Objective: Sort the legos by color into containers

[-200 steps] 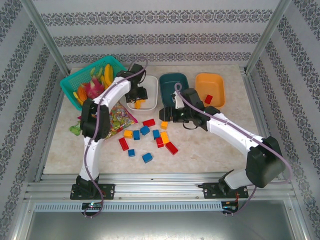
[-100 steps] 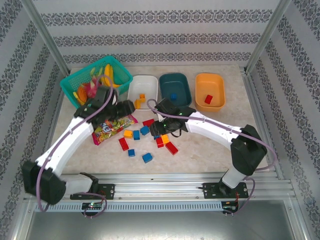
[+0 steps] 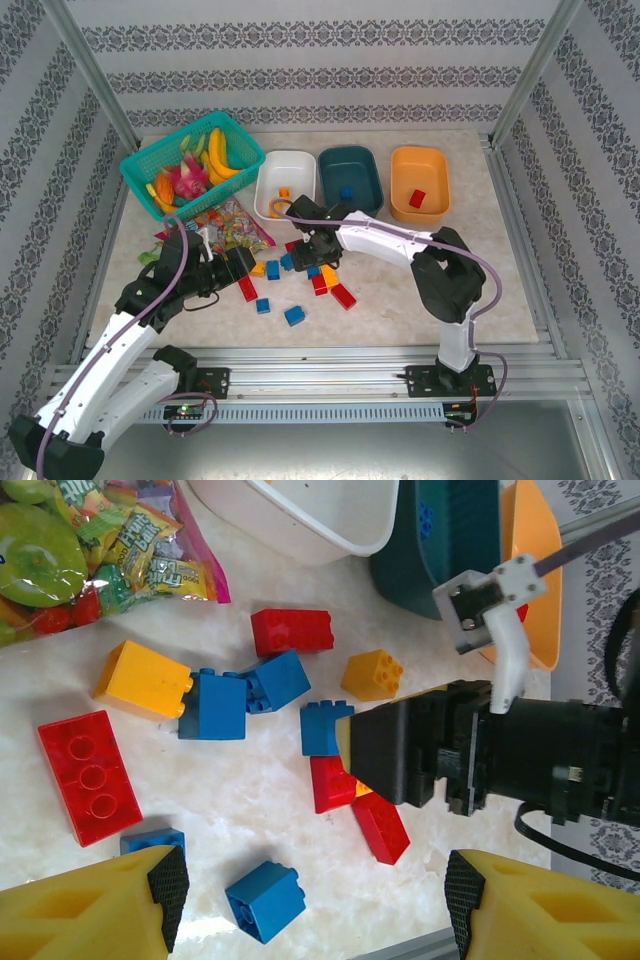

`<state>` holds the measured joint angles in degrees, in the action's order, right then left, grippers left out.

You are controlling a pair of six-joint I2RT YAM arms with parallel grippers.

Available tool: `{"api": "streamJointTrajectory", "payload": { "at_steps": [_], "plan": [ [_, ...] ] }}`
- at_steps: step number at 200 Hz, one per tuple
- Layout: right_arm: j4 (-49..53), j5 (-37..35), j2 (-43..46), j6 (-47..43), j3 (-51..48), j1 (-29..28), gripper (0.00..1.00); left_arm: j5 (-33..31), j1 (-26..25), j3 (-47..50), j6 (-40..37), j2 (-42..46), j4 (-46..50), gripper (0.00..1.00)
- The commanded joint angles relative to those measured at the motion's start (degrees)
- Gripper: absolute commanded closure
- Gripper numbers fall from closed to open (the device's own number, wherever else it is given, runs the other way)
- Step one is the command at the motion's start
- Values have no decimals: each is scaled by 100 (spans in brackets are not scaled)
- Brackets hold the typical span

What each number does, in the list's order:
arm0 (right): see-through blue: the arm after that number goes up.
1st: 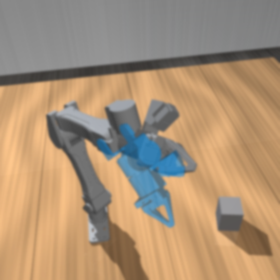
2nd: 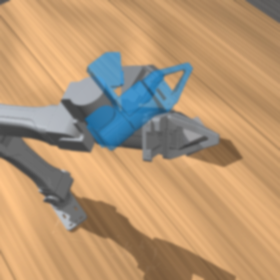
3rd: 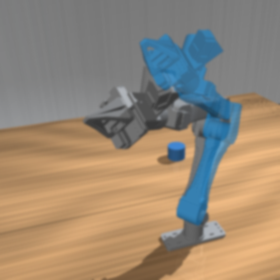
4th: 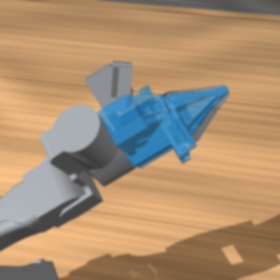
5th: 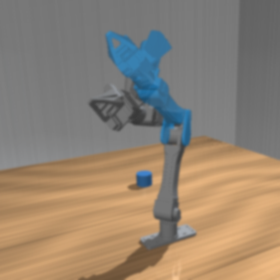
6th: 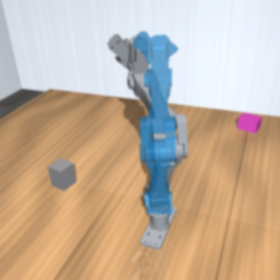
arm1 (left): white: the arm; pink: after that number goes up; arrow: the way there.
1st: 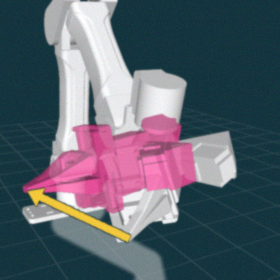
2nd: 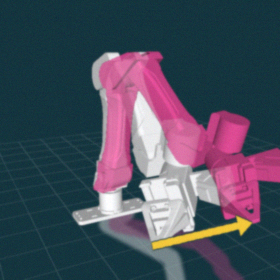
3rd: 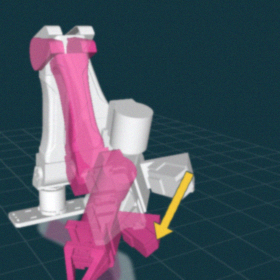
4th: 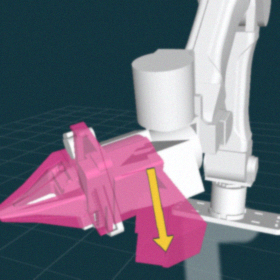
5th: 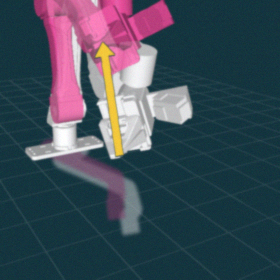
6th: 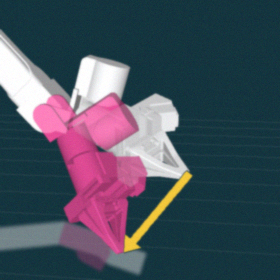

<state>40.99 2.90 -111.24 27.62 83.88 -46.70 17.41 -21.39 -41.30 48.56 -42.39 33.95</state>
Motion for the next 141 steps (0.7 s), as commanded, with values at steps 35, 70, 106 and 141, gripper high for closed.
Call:
{"api": "streamJointTrajectory", "payload": {
  "at_steps": [35,70,106,141],
  "plan": [
    [487,-286,-513,36,468,-129,46,80,-50,-81,102,71,-169,29],
    [602,-397,-644,36,566,-155,46,97,-50,-107,84,69,-161,29],
    [644,-801,-503,-46,581,-234,45,114,-57,-96,93,64,-213,29],
    [575,-1023,-276,-41,417,-235,44,131,-54,-66,119,38,-282,29]
  ]
}}
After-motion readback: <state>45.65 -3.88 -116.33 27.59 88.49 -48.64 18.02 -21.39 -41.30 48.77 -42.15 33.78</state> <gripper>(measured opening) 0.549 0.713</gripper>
